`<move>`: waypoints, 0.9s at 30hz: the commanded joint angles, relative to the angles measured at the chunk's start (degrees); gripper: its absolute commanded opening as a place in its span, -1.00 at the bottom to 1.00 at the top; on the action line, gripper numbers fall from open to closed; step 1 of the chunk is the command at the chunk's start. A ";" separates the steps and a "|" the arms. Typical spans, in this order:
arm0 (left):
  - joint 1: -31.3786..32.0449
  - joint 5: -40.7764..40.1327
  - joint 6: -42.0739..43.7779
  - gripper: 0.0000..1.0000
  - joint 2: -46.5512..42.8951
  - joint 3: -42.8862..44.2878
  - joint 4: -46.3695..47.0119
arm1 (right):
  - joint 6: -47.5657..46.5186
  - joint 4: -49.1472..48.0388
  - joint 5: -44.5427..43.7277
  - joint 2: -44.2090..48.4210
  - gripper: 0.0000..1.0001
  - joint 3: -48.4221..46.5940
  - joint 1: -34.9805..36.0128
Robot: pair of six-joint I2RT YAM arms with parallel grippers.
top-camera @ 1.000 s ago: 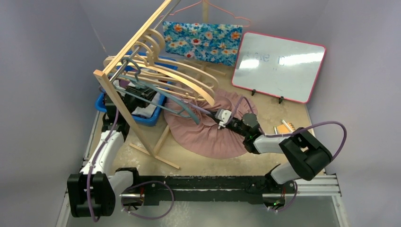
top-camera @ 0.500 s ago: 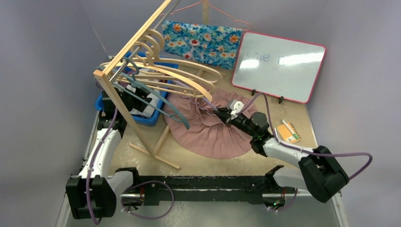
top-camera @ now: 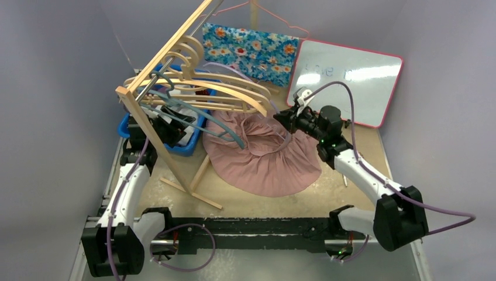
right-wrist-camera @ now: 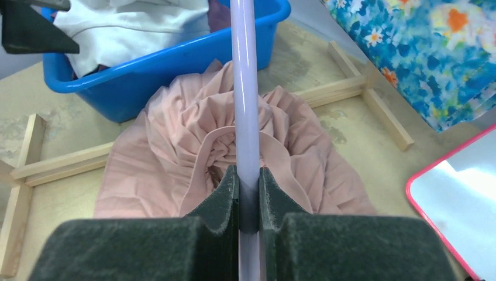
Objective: Remove the skirt from the hanger
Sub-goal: Place the hanger at the clothesline.
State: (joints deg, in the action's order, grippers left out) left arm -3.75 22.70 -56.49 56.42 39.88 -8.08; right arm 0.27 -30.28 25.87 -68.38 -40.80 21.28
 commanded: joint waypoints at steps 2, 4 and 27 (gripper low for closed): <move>-0.47 1.22 1.73 0.62 -1.45 -1.39 0.66 | 1.85 3.69 8.66 -3.13 -1.00 -7.22 -3.02; -0.47 1.31 1.74 0.62 -2.06 -1.87 0.19 | 2.45 4.93 10.62 -4.24 -1.00 -10.51 -3.25; -0.43 -0.60 3.21 0.60 -8.49 -1.59 -8.93 | 7.03 -1.38 24.80 -23.73 -1.00 -47.70 -3.04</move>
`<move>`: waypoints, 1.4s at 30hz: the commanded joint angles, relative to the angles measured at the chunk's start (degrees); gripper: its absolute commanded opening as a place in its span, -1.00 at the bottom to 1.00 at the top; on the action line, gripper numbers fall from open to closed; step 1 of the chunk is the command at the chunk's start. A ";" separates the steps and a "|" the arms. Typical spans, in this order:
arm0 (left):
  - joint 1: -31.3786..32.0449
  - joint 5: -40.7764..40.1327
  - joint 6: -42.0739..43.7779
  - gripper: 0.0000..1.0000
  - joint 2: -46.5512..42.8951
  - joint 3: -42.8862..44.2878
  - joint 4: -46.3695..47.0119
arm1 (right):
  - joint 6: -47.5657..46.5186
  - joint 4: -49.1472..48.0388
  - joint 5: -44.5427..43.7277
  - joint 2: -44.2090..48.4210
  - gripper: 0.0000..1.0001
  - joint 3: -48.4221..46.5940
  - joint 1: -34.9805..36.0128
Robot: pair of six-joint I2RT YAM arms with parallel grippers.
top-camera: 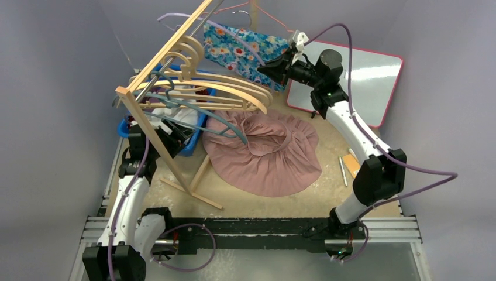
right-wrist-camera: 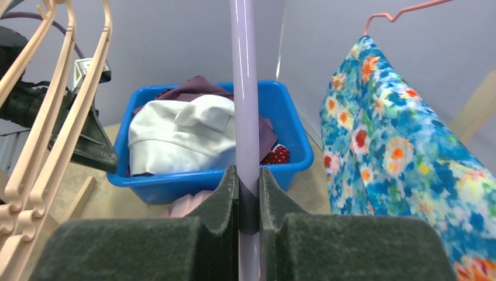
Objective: Remove the skirt from the hanger
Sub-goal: Place the hanger at the clothesline.
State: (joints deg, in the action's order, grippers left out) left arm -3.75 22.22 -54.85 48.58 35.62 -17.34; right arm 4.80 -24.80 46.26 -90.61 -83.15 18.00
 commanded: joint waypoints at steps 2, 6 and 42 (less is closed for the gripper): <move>-0.44 0.02 1.23 0.59 -0.73 2.37 0.55 | 3.24 -7.04 5.10 -3.21 -1.00 -7.48 0.36; -0.41 0.26 0.74 0.58 -1.24 2.09 0.73 | 3.28 -6.76 5.54 -5.36 -1.00 -10.82 1.09; 0.55 12.77 -1.60 0.65 4.05 -1.78 11.19 | 9.53 -2.32 -4.04 -4.53 0.25 -4.33 2.52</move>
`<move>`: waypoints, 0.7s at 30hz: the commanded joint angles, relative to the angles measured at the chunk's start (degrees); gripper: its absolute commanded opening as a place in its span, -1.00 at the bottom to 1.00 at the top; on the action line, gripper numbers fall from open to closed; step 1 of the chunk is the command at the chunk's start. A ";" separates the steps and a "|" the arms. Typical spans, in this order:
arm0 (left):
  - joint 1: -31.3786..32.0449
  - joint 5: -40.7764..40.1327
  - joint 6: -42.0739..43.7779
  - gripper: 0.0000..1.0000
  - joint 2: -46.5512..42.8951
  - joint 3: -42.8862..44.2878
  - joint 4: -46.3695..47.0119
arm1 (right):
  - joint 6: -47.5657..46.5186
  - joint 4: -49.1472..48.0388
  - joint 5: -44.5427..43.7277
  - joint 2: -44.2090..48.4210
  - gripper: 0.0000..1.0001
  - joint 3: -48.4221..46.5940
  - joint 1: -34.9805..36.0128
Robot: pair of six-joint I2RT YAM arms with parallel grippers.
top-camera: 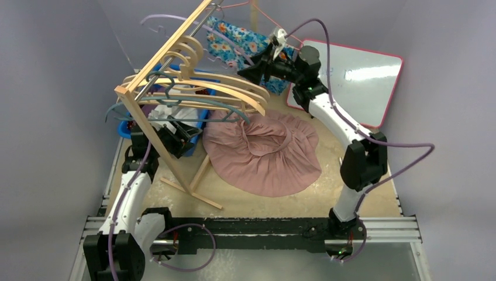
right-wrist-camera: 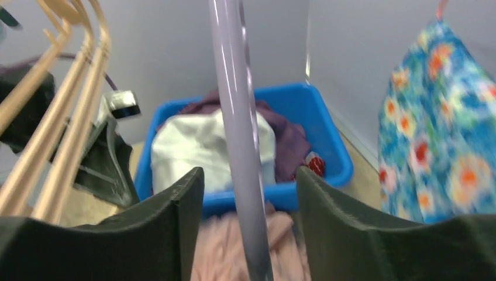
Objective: Remove the skirt from the hanger
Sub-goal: Place the hanger at the clothesline, then pick up the skirt from the center of the board.
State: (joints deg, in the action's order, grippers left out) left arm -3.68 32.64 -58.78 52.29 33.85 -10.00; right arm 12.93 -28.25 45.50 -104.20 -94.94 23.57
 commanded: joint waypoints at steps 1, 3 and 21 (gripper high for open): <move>0.70 2.38 2.66 0.66 0.41 -0.01 3.85 | 1.40 1.17 -4.02 10.87 0.35 11.16 -4.08; 1.14 2.55 3.40 0.68 0.71 -0.13 3.85 | 1.44 1.77 -5.46 16.00 0.56 18.65 -6.90; 7.87 -0.50 2.47 0.71 4.34 -0.90 8.48 | 3.58 -1.81 -14.35 14.93 0.83 47.16 -13.20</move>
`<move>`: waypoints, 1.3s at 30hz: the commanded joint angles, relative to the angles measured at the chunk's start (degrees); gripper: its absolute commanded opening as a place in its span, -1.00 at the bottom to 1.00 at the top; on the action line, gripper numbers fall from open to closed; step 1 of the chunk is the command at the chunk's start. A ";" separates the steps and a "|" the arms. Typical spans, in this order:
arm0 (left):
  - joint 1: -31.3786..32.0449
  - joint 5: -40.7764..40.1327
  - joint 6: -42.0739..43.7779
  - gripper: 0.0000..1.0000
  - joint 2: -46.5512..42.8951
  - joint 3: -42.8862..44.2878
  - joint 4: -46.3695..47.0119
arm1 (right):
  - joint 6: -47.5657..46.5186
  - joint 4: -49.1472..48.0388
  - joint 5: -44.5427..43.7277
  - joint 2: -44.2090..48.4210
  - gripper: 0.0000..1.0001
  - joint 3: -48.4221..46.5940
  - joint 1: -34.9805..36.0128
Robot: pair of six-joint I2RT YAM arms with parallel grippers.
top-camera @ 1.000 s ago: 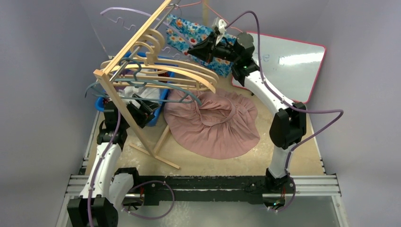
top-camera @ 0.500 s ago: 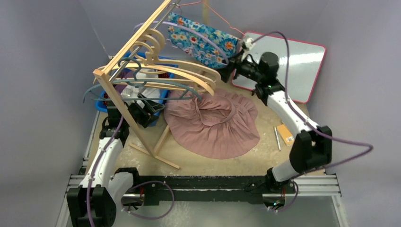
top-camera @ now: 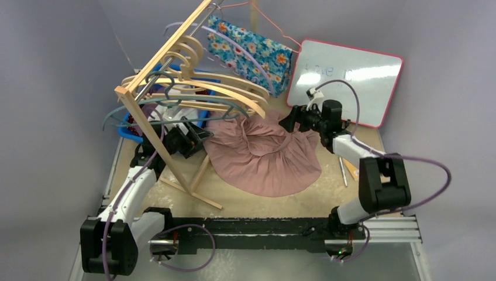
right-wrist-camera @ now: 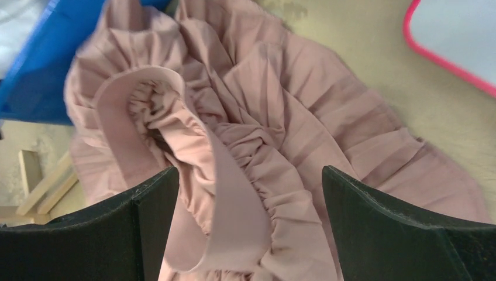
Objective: Remove the skirt from the hanger
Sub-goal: Pick up the skirt from the center of the board.
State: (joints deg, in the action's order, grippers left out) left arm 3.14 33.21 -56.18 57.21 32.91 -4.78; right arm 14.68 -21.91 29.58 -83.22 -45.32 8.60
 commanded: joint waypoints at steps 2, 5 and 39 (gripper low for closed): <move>1.25 -1.53 -0.22 0.71 -0.98 0.06 2.75 | 1.49 -8.03 2.10 -9.64 0.83 -4.85 4.30; 1.39 -1.81 -0.19 0.71 -1.94 0.05 1.79 | -0.24 -5.87 -0.16 -12.30 0.85 -8.50 10.47; 2.87 0.59 -4.34 0.81 -0.20 -1.88 8.50 | 20.67 -33.67 18.46 -13.30 -1.00 -2.00 22.10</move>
State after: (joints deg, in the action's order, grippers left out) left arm 5.28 31.05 -57.47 57.01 32.60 -3.73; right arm 19.53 -32.86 26.06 -100.25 -48.56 33.85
